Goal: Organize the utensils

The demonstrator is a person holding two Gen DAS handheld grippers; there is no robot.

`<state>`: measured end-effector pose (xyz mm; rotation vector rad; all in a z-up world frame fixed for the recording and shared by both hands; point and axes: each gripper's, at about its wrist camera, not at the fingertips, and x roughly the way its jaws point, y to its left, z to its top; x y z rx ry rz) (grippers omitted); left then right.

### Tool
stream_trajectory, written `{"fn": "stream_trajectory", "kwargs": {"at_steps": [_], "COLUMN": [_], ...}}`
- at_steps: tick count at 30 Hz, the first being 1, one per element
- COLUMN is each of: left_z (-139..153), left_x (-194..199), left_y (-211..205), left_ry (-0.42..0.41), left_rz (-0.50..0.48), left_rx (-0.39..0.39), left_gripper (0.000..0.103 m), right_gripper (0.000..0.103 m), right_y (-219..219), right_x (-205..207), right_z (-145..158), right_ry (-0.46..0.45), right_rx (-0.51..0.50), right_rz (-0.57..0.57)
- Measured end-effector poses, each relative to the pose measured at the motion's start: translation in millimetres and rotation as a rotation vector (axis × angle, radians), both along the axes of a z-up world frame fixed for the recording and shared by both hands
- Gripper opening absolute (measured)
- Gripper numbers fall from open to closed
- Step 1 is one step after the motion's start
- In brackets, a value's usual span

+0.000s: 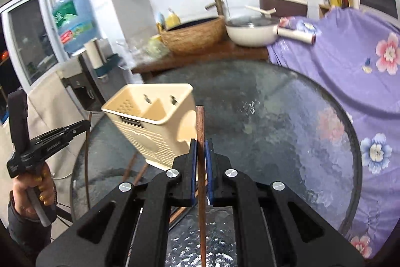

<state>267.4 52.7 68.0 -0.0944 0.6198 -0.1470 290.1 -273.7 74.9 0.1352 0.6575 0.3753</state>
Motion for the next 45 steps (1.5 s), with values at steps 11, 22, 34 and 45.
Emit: {"fn": "stream_trajectory", "kwargs": {"at_steps": [11,22,34,45], "left_z": [32,69,112,196], "left_x": [-38,-62,-55,-44], "left_y": [-3,-3,-14,-26], "left_ry": [-0.100,-0.192,-0.229,-0.364], "left_rz": [-0.017,-0.038,-0.079,-0.068], "left_rx": [0.008,0.012,-0.010,-0.051], "left_gripper": [0.007,0.006,0.006,0.006], "right_gripper": [0.007,0.007,0.007,0.007], "right_y": [-1,-4,10,17], "right_x": [-47,-60,-49,-33], "right_z": [33,60,106,194], "right_ry": [-0.086,-0.119,-0.129,-0.262], "right_rx": [-0.005,0.014,0.023,0.092], "right_rz": [0.062,0.088,0.142,0.123]}}
